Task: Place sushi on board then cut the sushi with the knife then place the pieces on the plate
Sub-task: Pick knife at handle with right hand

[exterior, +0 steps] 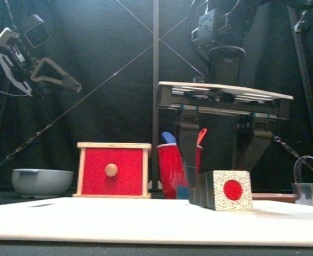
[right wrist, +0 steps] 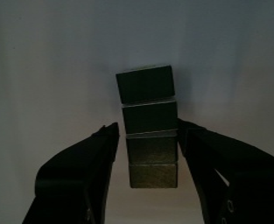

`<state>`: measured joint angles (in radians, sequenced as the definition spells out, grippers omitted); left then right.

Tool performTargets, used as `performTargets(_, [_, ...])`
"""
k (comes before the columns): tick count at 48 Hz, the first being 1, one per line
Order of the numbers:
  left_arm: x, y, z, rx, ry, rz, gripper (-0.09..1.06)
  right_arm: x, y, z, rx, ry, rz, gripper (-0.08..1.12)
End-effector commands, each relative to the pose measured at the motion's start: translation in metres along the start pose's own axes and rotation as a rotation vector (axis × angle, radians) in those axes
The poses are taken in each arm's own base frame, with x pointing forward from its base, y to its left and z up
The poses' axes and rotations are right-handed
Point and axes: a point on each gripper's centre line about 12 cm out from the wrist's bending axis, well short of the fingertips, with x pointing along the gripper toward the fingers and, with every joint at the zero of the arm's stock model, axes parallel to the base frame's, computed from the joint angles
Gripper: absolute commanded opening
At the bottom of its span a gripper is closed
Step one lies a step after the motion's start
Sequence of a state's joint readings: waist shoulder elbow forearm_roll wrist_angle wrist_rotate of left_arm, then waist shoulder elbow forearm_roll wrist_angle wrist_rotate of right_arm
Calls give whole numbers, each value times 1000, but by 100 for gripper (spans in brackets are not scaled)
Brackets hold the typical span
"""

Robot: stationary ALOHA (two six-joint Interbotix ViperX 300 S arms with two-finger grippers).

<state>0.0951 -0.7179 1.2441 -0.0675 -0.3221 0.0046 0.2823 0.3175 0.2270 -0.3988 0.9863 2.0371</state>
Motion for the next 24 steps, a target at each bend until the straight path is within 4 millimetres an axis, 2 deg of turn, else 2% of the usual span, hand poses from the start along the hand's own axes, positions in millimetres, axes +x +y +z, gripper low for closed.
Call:
performTargets(1, [2,1,8,1,-23,4,-1,-32,11,15,-3,-20,88,87])
performTargets(11, [2,2,7,-5,-19,9,-1,-71,5,42,-122,-73,161,87])
performTargets(16, [2,2,7,-5,-20,9,-1,-88,1,63,-209,-91,189,87])
performTargets(24, [2,2,7,-4,-19,9,-1,-118,-9,107,-348,-108,239,87])
